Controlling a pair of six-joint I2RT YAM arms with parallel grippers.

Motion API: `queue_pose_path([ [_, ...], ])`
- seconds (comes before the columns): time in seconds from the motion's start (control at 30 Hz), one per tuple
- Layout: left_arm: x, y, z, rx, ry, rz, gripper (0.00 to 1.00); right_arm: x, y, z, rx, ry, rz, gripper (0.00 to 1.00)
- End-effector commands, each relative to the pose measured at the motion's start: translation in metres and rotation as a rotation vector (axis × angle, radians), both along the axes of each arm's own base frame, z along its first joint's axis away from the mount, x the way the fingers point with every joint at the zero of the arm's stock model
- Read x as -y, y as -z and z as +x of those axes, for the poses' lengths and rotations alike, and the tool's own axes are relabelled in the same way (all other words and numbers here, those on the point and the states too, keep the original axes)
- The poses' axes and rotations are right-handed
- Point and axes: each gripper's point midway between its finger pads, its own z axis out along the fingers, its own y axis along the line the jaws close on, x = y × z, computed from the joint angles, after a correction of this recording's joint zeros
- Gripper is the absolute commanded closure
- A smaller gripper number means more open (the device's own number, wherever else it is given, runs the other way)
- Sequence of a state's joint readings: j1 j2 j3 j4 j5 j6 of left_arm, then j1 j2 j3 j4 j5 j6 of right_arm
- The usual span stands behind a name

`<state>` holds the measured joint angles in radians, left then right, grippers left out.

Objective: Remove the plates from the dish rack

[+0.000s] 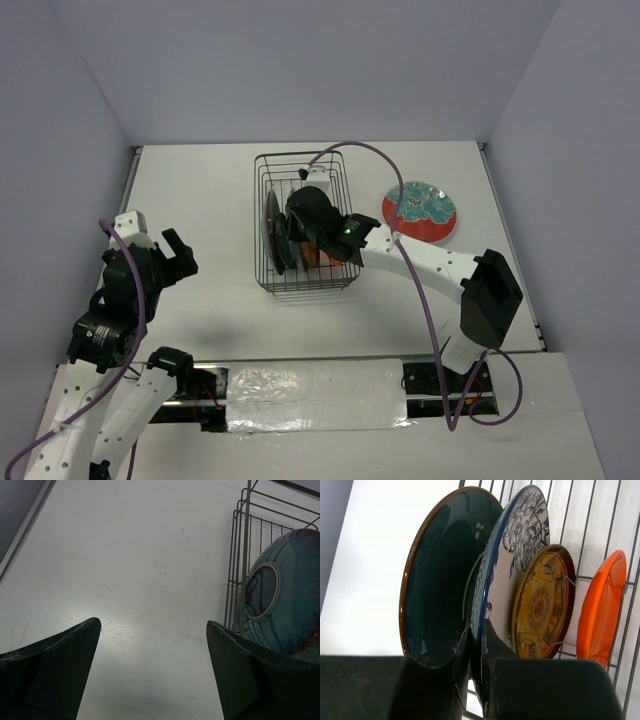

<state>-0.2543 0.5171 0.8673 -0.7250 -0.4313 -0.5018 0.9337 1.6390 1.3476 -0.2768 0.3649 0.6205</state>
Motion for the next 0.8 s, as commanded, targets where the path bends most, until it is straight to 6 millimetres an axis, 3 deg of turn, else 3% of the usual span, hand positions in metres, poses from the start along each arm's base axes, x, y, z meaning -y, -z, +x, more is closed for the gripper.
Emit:
queue_pose_path([
  [0.0,0.002,-0.011,0.003,0.053,0.004,-0.017,0.01,-0.004,-0.024,-0.002,0.026,0.022,0.107,1.0],
  [0.5,0.002,-0.011,0.003,0.051,0.003,-0.015,0.0,-0.011,-0.076,-0.007,0.06,0.05,0.253,1.0],
  [0.77,0.003,-0.009,0.005,0.041,0.006,-0.012,0.0,-0.01,-0.129,-0.013,0.124,0.009,0.327,1.0],
])
